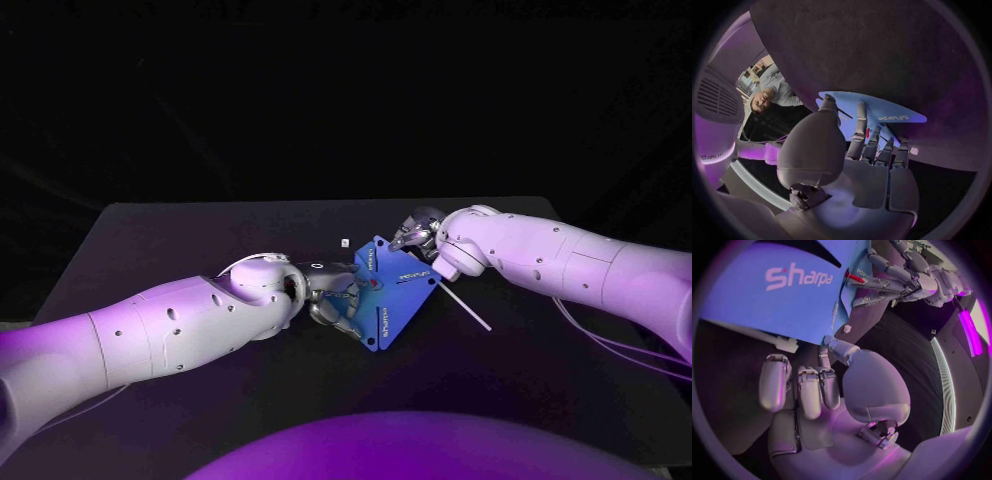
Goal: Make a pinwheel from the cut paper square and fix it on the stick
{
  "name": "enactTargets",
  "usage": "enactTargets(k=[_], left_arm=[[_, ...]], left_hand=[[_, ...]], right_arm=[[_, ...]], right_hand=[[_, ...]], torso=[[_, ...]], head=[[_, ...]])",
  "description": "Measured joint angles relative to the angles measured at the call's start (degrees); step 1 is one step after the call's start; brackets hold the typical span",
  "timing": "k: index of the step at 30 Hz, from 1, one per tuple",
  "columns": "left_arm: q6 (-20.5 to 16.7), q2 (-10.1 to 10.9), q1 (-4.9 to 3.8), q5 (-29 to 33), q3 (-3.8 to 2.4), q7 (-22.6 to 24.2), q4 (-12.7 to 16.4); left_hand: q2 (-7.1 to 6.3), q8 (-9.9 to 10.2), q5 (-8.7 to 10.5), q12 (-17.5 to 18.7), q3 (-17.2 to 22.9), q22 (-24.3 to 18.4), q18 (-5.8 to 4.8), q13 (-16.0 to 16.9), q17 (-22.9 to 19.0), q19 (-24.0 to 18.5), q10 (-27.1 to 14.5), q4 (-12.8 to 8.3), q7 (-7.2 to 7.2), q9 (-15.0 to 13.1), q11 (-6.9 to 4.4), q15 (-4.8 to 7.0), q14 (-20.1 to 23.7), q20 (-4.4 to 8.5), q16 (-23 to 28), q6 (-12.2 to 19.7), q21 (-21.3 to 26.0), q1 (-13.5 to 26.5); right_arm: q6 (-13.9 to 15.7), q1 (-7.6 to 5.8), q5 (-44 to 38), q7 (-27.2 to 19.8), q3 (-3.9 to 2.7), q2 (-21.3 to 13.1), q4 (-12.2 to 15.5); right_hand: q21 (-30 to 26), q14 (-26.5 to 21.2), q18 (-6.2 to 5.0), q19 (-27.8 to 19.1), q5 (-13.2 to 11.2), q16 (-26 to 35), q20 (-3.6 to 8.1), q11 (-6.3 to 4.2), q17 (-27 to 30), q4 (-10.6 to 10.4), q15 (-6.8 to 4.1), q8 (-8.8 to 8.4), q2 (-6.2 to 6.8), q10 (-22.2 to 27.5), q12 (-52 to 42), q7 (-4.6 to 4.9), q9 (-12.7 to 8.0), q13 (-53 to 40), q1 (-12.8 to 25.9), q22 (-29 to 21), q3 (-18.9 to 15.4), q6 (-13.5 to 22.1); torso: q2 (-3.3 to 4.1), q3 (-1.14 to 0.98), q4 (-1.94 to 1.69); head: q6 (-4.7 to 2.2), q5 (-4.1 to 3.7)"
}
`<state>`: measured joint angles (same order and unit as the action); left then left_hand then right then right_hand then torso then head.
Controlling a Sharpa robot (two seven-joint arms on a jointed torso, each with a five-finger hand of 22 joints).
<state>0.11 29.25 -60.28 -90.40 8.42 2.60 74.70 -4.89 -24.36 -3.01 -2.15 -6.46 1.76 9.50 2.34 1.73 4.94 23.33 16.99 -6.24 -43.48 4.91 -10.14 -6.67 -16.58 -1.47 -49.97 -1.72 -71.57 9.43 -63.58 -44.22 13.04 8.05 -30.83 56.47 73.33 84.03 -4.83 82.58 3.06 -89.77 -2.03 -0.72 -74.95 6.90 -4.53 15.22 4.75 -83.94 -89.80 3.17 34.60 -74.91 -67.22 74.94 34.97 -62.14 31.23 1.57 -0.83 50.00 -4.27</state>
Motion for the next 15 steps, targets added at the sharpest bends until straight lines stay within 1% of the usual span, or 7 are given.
enactTargets(k=[3, 7, 12, 15], left_arm=[[-0.03, 0.01, 0.00, 0.01, 0.00, 0.00, 0.04], [-0.04, 0.06, 0.00, 0.03, 0.00, 0.00, 0.09], [-0.05, 0.10, 0.00, 0.05, 0.00, 0.00, 0.15], [-0.06, 0.10, 0.00, 0.06, 0.00, 0.00, 0.16]], left_hand=[[0.00, 0.00, 0.00, 0.00, 0.00, 0.00, 0.00, 0.00, 0.00, 0.00, -0.09, 0.00, 0.00, -0.02, -0.08, 0.00, 0.00, 0.00, 0.00, 0.00, 0.00, 0.00], [0.00, 0.00, 0.00, 0.00, 0.00, 0.00, 0.00, -0.01, 0.00, 0.00, -0.09, 0.00, 0.00, -0.02, -0.08, 0.00, 0.00, 0.00, 0.00, 0.00, 0.00, 0.00], [0.00, 0.00, 0.00, 0.00, 0.00, -0.01, 0.00, -0.01, 0.00, 0.00, -0.09, 0.00, 0.00, -0.02, -0.09, 0.00, 0.00, 0.00, 0.00, 0.00, 0.00, 0.00], [0.00, 0.00, 0.00, 0.00, 0.00, -0.01, 0.00, -0.01, 0.00, 0.00, -0.09, 0.00, 0.00, -0.02, -0.09, 0.00, 0.00, 0.00, 0.00, 0.00, 0.00, 0.00]], right_arm=[[0.74, 0.00, -1.33, -0.63, 0.01, -0.96, 1.55], [2.09, 0.01, -4.29, -1.81, 0.01, -2.50, 4.31], [4.72, 0.04, -10.43, -4.07, 0.04, -4.48, 8.23], [6.47, 0.22, -14.80, -5.52, 0.08, -5.21, 9.87]], right_hand=[[0.00, 0.00, 0.00, 0.00, -0.07, 0.00, 0.00, 0.00, 0.00, 0.00, 0.00, 0.00, 0.00, 0.00, 0.00, 0.00, 0.00, 0.00, 0.00, 0.00, 0.00, 0.00], [0.22, 0.00, 0.00, 0.00, -0.10, 0.00, 0.00, 0.00, 0.00, 0.22, 0.00, 0.00, 0.00, 0.00, 0.00, 0.00, 0.00, 0.00, 0.00, -0.01, 0.22, 0.00], [0.56, 0.00, 0.00, 0.21, -0.11, 0.00, 0.20, 0.00, 0.01, 0.23, 0.00, 0.06, 0.01, 0.00, 0.00, 0.00, 0.00, 0.00, 0.01, -0.01, 0.23, 0.00], [0.88, 0.00, 0.00, 0.21, -0.11, 0.00, 0.20, 0.00, 0.01, 0.32, 0.01, 0.28, 0.01, 0.00, 0.00, 0.00, 0.00, 0.00, 0.01, -0.01, 0.32, 0.00]], torso=[[0.00, -0.02, 0.01], [0.00, -0.02, 0.01], [0.00, -0.02, 0.01], [0.00, -0.01, 0.02]], head=[[0.00, -0.01], [0.00, -0.02], [0.00, -0.14], [0.00, -0.21]])
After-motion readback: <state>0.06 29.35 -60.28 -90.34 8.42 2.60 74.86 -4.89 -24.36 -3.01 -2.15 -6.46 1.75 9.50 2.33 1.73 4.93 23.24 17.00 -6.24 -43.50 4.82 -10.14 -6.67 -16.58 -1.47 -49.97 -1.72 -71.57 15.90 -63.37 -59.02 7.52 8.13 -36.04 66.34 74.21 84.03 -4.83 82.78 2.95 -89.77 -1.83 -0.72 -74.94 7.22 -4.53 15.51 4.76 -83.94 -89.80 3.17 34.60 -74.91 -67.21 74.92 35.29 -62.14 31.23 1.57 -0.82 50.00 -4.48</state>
